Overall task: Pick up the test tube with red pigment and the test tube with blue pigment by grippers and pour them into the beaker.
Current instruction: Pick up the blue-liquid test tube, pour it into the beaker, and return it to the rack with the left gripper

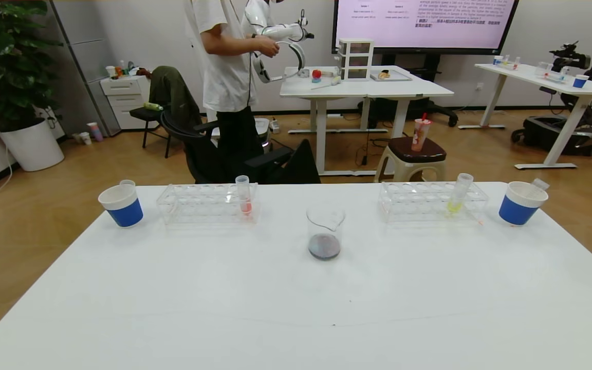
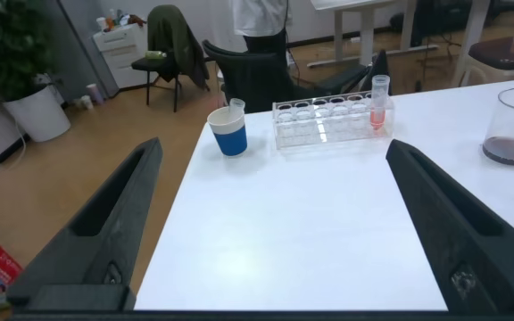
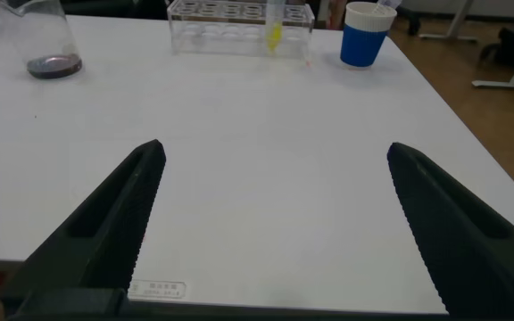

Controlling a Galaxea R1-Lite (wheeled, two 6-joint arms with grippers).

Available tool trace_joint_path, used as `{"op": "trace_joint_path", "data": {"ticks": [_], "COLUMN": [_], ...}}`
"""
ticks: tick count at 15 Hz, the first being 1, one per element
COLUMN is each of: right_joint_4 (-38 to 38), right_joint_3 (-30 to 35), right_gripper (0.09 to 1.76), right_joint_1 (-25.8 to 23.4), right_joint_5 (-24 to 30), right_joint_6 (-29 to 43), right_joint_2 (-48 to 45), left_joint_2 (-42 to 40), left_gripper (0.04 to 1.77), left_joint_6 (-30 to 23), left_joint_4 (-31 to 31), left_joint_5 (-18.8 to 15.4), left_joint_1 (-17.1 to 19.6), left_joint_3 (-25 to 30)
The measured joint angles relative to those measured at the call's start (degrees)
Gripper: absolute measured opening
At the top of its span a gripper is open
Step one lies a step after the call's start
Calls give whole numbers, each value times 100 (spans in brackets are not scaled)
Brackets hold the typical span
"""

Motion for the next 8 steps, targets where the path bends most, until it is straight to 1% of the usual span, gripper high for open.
{"op": "trace_joint_path", "data": {"ticks": [2, 5, 6, 8], "right_joint_4": [2, 2, 2, 0], "right_joint_3": [0, 0, 0, 0], "right_gripper": [174, 174, 174, 174], "right_joint_1": [0, 0, 0, 0], "right_joint_5": [0, 0, 0, -2], "right_joint_6": [2, 0, 0, 0], "right_joint_2": [0, 0, 0, 0], "left_joint_2": [-575, -1462, -1679, -1902], "left_gripper": [175, 175, 175, 175], "left_joint_6": [9, 20, -16, -151], "left_joint_4": [52, 20, -226, -941], "left_joint_5": [-207, -719, -800, -870], "left_joint_1": [218, 333, 356, 377], "left_joint_3": [302, 967, 1314, 2103]}}
